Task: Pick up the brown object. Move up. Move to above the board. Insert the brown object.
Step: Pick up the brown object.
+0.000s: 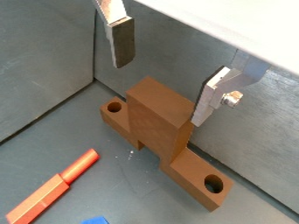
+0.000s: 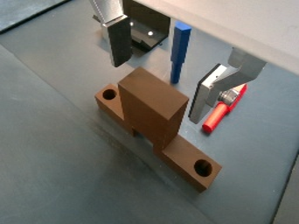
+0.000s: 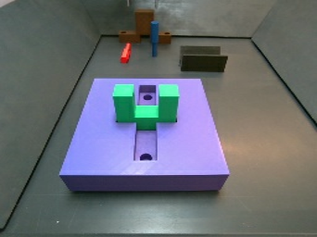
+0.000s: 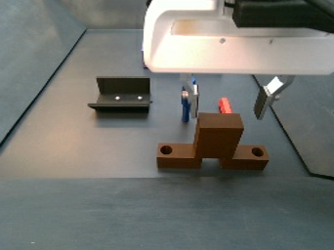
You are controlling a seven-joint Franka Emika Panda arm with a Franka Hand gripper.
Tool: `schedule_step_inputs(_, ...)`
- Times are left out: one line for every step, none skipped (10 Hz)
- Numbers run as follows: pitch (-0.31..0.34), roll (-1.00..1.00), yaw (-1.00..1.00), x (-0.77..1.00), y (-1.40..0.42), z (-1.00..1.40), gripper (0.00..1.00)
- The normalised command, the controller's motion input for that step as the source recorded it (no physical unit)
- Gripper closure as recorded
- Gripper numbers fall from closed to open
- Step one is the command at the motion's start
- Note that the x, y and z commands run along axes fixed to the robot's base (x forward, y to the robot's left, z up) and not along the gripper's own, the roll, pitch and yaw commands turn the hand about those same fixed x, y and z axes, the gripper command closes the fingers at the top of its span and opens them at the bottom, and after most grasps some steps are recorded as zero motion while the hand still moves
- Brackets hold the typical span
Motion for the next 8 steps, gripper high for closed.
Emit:
schedule_step_inputs(-0.1, -0.07, 0.0, 0.0, 0.08, -0.33, 0.0)
schedule_step_inputs(-0.099, -0.04, 0.0, 0.0, 0.07, -0.34, 0.0)
schedule_step_inputs(-0.081, -0.06, 0.0, 0.0, 0.07, -0.31, 0.0)
schedule_step_inputs(-0.069, -0.07, 0.0, 0.02, 0.1, -0.36, 0.0)
schedule_step_inputs(-0.083, -0.07, 0.0, 0.0, 0.11, -0.37, 0.0)
schedule_step_inputs(-0.051, -0.06, 0.0, 0.01, 0.08, -0.28, 0.0)
schedule_step_inputs(0.0, -0.03, 0.0, 0.11, 0.0, -0.13, 0.0)
schedule_step_inputs(0.019, -0.01, 0.0, 0.2, 0.0, -0.03, 0.0)
